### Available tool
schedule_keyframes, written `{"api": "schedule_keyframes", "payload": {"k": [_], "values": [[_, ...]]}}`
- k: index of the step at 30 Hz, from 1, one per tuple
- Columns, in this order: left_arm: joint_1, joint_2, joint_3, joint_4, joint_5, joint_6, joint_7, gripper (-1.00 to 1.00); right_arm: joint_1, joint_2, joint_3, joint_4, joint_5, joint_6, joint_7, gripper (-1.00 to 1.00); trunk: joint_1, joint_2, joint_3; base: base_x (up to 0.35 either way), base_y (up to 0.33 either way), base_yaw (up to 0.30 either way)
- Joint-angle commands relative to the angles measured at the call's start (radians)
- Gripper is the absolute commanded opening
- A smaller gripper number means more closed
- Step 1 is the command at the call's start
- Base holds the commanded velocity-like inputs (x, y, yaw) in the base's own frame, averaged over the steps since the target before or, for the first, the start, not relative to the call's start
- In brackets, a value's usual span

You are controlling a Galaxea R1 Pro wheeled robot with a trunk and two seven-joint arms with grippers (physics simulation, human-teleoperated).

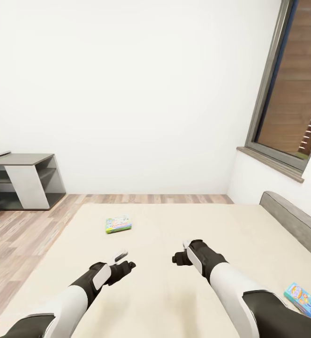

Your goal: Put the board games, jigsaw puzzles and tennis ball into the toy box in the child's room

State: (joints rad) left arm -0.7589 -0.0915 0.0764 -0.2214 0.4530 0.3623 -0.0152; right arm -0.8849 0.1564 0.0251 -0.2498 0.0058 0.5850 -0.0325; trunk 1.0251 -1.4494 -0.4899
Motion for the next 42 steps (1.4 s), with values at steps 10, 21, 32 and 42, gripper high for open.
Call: {"api": "schedule_keyframes", "payload": {"k": [10, 21, 32, 42], "values": [[0.000, -0.001, 0.008, -0.001, -0.002, 0.006, -0.001, 1.00, 0.000, 0.000, 0.003, -0.002, 0.000, 0.006, -0.003, 1.00, 0.000, -0.001, -0.001, 0.000, -0.273, -0.002], [0.000, -0.001, 0.008, -0.001, -0.002, 0.006, 0.000, 1.00, 0.000, 0.000, 0.003, -0.002, 0.000, 0.006, -0.003, 1.00, 0.000, -0.001, -0.001, 0.000, -0.273, 0.000], [0.000, -0.001, 0.008, -0.001, -0.002, 0.006, 0.000, 1.00, 0.000, 0.000, 0.003, -0.002, 0.000, 0.005, -0.003, 1.00, 0.000, -0.001, -0.001, 0.000, -0.273, 0.000], [0.000, -0.001, 0.008, -0.001, -0.002, 0.006, 0.000, 1.00, 0.000, 0.000, 0.003, -0.002, 0.000, 0.005, -0.003, 1.00, 0.000, -0.001, -0.001, 0.000, -0.273, 0.000]]}}
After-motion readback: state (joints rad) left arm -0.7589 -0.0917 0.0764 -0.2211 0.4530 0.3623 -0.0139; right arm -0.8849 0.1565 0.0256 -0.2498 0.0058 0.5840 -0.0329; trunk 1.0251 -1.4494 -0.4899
